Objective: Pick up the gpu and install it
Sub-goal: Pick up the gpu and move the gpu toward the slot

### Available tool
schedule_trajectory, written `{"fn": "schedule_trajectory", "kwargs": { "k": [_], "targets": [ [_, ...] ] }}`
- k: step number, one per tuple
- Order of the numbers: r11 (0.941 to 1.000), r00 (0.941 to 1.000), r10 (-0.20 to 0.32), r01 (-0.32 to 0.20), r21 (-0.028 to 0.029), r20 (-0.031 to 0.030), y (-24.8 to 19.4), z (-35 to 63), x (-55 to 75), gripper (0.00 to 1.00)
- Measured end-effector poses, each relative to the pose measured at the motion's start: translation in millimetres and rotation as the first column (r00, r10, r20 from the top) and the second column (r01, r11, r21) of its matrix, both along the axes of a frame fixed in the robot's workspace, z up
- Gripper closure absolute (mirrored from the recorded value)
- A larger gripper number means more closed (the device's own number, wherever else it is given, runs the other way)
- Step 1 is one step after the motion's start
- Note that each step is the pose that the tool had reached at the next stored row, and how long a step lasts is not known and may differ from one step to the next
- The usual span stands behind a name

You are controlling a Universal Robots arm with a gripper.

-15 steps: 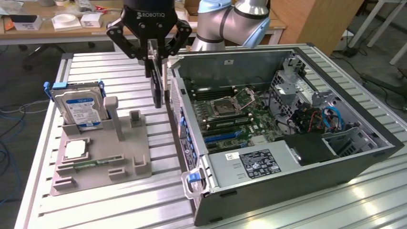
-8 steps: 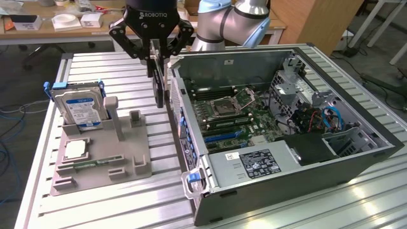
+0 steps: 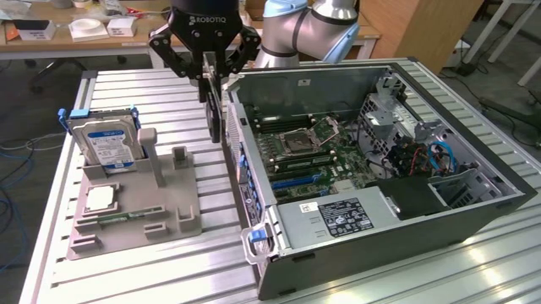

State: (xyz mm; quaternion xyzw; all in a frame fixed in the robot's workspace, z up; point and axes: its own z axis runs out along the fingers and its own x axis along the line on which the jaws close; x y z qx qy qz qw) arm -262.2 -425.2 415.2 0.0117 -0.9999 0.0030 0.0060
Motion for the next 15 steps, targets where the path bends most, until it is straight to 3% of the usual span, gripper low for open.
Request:
{"fn": "schedule_trajectory", "kwargs": {
  "k": [15],
  "targets": [
    [1.0000,1.0000,0.000,0.000,0.0000,0.0000,0.0,0.0,6.6,0.74]
  ]
}}
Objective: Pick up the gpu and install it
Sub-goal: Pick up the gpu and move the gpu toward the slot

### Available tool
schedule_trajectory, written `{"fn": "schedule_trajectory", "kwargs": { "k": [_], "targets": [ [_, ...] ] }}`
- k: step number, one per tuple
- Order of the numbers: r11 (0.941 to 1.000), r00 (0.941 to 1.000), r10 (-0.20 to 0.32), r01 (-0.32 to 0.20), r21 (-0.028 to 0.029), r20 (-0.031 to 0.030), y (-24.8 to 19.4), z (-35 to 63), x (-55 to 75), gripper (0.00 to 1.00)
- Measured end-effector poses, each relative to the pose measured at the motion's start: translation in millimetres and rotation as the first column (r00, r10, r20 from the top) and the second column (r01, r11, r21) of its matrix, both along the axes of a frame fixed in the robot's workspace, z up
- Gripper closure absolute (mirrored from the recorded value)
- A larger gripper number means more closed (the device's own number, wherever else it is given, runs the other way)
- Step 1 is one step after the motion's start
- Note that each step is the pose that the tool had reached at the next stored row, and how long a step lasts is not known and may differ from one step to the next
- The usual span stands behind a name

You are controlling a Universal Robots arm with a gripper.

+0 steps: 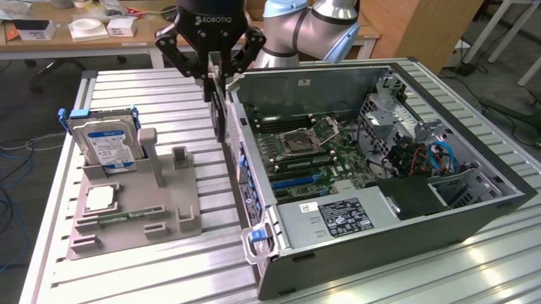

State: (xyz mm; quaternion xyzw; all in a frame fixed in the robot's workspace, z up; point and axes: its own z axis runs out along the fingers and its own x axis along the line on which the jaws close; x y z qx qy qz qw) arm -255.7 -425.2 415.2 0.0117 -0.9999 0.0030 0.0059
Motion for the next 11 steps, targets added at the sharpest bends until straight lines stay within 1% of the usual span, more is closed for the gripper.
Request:
{"fn": "schedule_trajectory", "kwargs": {
  "k": [11],
  "targets": [
    [1.0000,1.0000,0.000,0.000,0.0000,0.0000,0.0,0.0,6.5,0.74]
  ]
}}
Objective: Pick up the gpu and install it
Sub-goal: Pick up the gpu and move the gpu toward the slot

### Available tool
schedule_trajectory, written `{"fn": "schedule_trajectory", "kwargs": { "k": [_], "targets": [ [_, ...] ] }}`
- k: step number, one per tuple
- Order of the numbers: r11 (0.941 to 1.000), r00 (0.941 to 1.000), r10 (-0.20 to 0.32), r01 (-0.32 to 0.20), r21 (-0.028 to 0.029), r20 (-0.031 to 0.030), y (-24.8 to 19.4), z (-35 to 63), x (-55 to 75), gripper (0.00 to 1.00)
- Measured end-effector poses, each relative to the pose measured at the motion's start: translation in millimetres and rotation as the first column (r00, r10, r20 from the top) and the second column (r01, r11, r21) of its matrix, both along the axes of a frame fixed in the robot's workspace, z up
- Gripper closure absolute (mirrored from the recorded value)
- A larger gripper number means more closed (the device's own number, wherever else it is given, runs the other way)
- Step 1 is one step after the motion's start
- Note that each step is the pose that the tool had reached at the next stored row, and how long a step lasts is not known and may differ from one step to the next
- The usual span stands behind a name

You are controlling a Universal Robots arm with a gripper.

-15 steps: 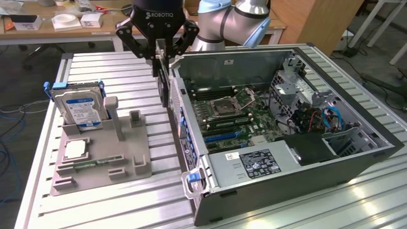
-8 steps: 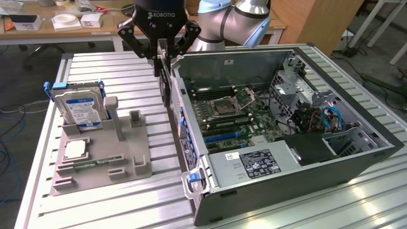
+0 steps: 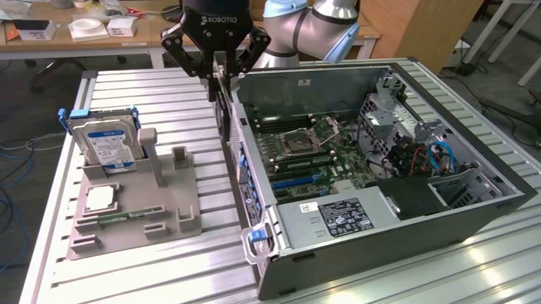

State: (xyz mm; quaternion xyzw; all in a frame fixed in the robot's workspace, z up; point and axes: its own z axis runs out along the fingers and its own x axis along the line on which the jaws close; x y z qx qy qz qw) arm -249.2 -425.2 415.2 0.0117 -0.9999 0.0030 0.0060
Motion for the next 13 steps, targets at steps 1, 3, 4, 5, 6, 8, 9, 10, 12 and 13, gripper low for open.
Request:
{"fn": "schedule_trajectory", "kwargs": {
  "k": [1,3,4,5,6,8,9,10,12,13],
  "targets": [
    [1.0000,1.0000,0.000,0.000,0.0000,0.0000,0.0,0.0,0.8,0.74],
    [1.0000,1.0000,0.000,0.000,0.0000,0.0000,0.0,0.0,2.3,0.74],
    [1.0000,1.0000,0.000,0.000,0.0001,0.0001,0.0,0.0,2.9,0.74],
    [1.0000,1.0000,0.000,0.000,0.0000,0.0000,0.0,0.0,3.5,0.74],
    [1.0000,1.0000,0.000,0.000,0.0000,0.0000,0.0,0.0,4.1,0.74],
    [1.0000,1.0000,0.000,0.000,0.0000,0.0000,0.0,0.0,5.2,0.74],
    [1.0000,1.0000,0.000,0.000,0.0000,0.0000,0.0,0.0,5.8,0.74],
    [1.0000,1.0000,0.000,0.000,0.0000,0.0000,0.0,0.0,6.3,0.74],
    [1.0000,1.0000,0.000,0.000,0.0000,0.0000,0.0,0.0,7.2,0.74],
    [1.0000,1.0000,0.000,0.000,0.0000,0.0000,0.0,0.0,7.7,0.74]
  ]
}}
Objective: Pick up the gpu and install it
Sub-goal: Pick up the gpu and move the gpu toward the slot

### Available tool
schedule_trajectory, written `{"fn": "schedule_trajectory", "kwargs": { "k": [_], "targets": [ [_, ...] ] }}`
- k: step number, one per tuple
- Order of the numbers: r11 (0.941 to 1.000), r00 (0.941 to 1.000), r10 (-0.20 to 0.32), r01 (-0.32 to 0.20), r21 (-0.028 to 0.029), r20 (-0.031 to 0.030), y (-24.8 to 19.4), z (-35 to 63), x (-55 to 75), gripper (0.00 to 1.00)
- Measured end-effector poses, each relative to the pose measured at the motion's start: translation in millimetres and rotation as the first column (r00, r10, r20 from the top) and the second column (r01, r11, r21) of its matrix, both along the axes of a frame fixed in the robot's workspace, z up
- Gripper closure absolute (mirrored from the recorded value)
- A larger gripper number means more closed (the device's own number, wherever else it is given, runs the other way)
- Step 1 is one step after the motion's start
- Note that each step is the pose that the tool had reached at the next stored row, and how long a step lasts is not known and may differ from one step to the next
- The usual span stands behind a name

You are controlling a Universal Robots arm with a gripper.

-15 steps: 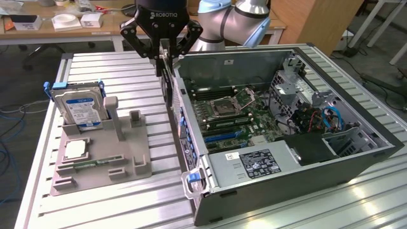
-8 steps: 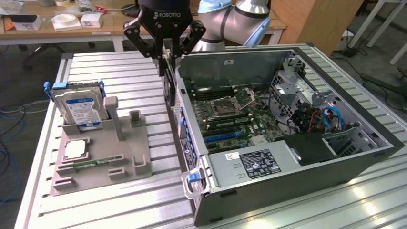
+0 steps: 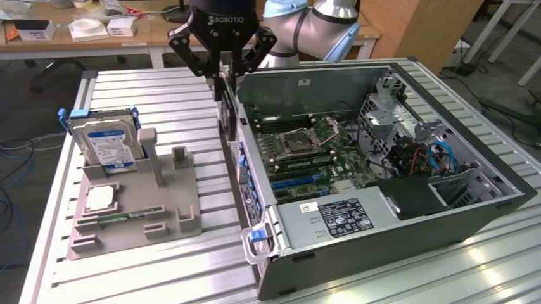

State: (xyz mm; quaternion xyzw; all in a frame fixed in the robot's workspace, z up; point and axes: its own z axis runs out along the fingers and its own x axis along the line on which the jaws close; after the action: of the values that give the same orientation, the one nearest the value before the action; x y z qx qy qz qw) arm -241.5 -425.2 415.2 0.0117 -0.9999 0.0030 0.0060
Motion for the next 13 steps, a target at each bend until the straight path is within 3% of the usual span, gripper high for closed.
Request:
{"fn": "schedule_trajectory", "kwargs": {
  "k": [13],
  "targets": [
    [1.0000,1.0000,0.000,0.000,0.0000,0.0000,0.0,0.0,6.8,0.74]
  ]
}}
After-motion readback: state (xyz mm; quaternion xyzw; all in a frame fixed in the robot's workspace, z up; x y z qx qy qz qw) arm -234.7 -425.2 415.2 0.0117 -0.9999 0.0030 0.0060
